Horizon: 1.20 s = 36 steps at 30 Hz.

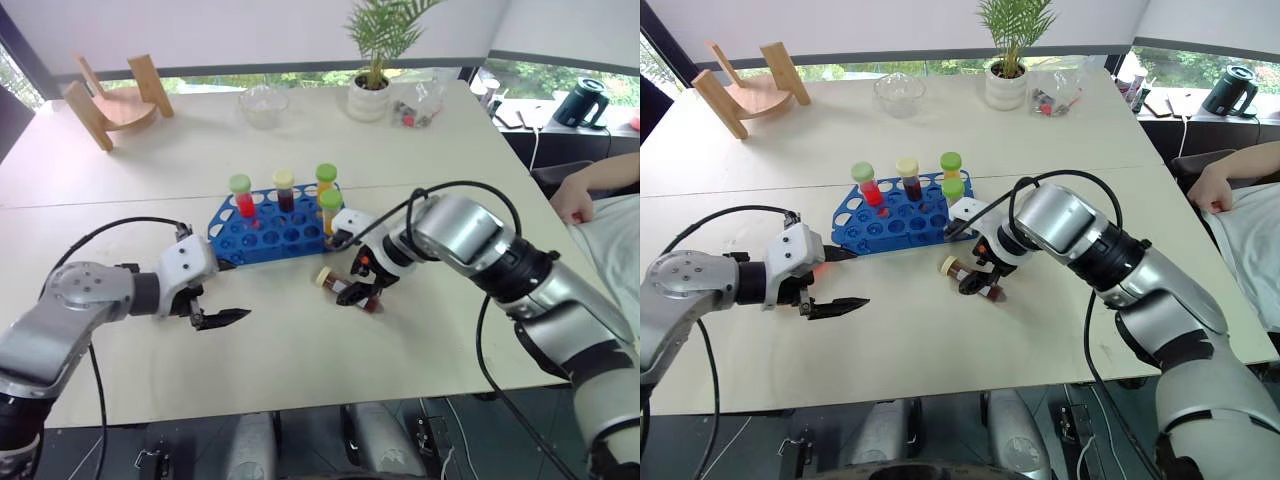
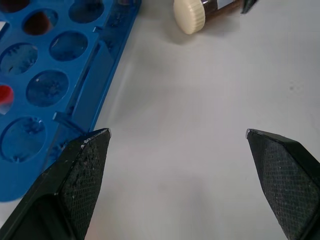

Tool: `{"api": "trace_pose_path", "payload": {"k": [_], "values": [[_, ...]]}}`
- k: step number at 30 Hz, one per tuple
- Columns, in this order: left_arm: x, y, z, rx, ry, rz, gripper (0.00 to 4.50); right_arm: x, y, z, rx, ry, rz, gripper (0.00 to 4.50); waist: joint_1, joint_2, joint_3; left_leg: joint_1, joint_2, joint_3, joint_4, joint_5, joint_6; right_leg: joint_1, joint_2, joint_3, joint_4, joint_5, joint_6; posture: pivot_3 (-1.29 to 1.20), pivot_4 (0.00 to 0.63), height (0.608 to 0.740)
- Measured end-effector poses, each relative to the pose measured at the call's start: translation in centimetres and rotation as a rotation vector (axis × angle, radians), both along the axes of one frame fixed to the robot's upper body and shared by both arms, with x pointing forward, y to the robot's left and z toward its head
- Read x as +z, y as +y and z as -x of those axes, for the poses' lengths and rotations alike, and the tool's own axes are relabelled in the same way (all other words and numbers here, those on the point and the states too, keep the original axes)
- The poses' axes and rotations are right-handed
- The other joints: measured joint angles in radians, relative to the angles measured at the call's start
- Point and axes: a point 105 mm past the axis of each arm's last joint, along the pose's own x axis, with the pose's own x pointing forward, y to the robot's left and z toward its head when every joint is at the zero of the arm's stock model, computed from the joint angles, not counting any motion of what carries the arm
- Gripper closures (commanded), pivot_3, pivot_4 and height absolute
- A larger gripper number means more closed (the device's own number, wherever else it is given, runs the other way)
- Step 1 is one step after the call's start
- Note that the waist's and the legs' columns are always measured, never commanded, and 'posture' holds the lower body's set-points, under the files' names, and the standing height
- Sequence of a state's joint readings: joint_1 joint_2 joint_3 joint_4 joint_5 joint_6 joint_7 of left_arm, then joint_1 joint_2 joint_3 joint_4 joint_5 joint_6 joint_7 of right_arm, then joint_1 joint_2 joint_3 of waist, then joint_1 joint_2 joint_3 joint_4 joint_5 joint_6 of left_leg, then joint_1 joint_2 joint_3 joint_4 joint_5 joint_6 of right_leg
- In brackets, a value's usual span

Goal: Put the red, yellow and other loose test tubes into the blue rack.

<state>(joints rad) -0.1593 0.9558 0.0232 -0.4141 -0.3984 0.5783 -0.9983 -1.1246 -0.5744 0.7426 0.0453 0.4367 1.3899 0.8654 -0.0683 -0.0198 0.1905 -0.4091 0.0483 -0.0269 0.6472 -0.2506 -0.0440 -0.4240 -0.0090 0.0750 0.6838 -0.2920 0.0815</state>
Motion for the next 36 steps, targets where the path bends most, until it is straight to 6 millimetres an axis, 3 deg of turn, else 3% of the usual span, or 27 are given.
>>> {"api": "trace_pose_path", "payload": {"k": [3,4,6,10,12,17,19,21,25,27,30,36], "values": [[-0.3,-0.2,0.0,0.01,0.0,0.006,0.0,0.1,0.6,-0.1,0.001,0.014,0.006,0.29,0.0,0.0,0.0,-0.001,0.0,0.0,-0.001,0.0,0.0,-0.001,0.0,0.0,0.0,0.0,0.0,0.0,0.15,0.74],[-0.4,-0.1,-0.1,0.015,-0.003,0.005,0.0,0.1,0.7,-0.1,0.004,0.015,0.01,0.52,0.0,0.0,0.0,-0.001,0.0,0.0,-0.001,0.0,0.0,-0.001,0.0,0.0,0.0,0.0,0.0,0.0,0.15,0.74],[-0.4,-0.1,-0.2,0.023,-0.008,0.005,0.0,-0.1,0.8,-0.3,0.003,0.005,0.022,1.14,0.0,0.0,0.0,-0.001,0.0,0.0,-0.001,0.0,0.0,-0.001,0.0,0.0,0.0,0.0,0.0,0.0,0.15,0.74],[-0.4,-0.2,-0.2,0.027,-0.014,0.009,0.0,-0.6,0.7,-0.1,0.02,0.018,0.03,3.27,0.0,0.0,0.0,-0.001,0.0,0.0,-0.001,0.0,0.0,-0.001,0.0,0.0,0.0,0.0,0.0,0.0,0.15,0.74],[-0.5,-0.2,-0.1,0.026,-0.012,0.008,0.0,-0.6,0.7,0.0,0.025,0.019,0.032,3.68,0.0,0.0,0.0,-0.001,0.0,0.0,0.0,0.0,0.0,0.0,0.0,0.0,0.0,0.0,0.0,0.0,0.15,0.74],[-0.4,-0.1,-0.1,0.027,-0.007,0.013,0.0,-0.6,0.9,0.4,0.01,0.018,-0.036,3.68,0.001,-0.001,-0.001,-0.001,0.0,-0.001,0.0,0.0,0.0,0.0,0.0,0.0,0.0,0.0,0.0,0.0,0.15,0.74],[0.2,0.3,-0.1,0.035,-0.002,0.048,0.0,0.6,2.2,1.0,0.075,-0.022,-0.213,3.68,-0.001,-0.001,0.0,-0.001,0.0,-0.001,-0.001,0.0,0.0,-0.001,0.0,-0.001,0.0,0.0,0.0,0.0,0.15,0.74],[1.2,1.1,-0.1,0.055,-0.005,0.077,0.0,3.7,4.3,1.9,0.197,-0.142,-0.423,3.68,-0.004,0.0,0.001,-0.002,0.001,-0.001,-0.002,0.0,0.0,-0.003,0.001,0.0,0.0,0.0,0.0,0.0,0.15,0.74],[3.5,3.5,-0.8,0.116,0.001,0.145,0.0,12.9,7.5,4.4,0.308,-0.535,-0.96,3.68,-0.001,-0.001,0.0,-0.002,0.002,-0.003,-0.003,0.0,0.0,-0.002,0.004,-0.001,0.0,0.0,0.0,0.0,0.15,0.74],[4.5,4.8,-1.4,0.142,0.001,0.157,0.0,14.5,7.8,4.5,0.227,-0.659,-1.123,3.68,0.001,-0.001,0.0,-0.002,0.002,-0.003,-0.002,0.0,0.0,-0.001,0.003,-0.001,0.0,0.0,0.0,0.0,0.15,0.74],[6.3,6.4,-2.3,0.173,-0.019,0.158,0.0,13.5,8.0,3.1,0.023,-0.784,-1.217,3.68,0.001,-0.001,0.0,-0.002,-0.001,-0.001,-0.001,0.001,-0.003,-0.001,-0.001,-0.001,0.0,0.0,0.0,0.0,0.15,0.74],[7.1,7.0,-2.6,0.156,-0.007,0.121,0.0,10.2,7.7,-0.9,-0.314,-0.947,-1.147,3.68,0.0,-0.001,0.0,-0.001,-0.001,-0.001,-0.003,0.002,-0.004,-0.001,0.0,-0.001,0.0,0.0,0.0,0.0,0.15,0.74]]}}
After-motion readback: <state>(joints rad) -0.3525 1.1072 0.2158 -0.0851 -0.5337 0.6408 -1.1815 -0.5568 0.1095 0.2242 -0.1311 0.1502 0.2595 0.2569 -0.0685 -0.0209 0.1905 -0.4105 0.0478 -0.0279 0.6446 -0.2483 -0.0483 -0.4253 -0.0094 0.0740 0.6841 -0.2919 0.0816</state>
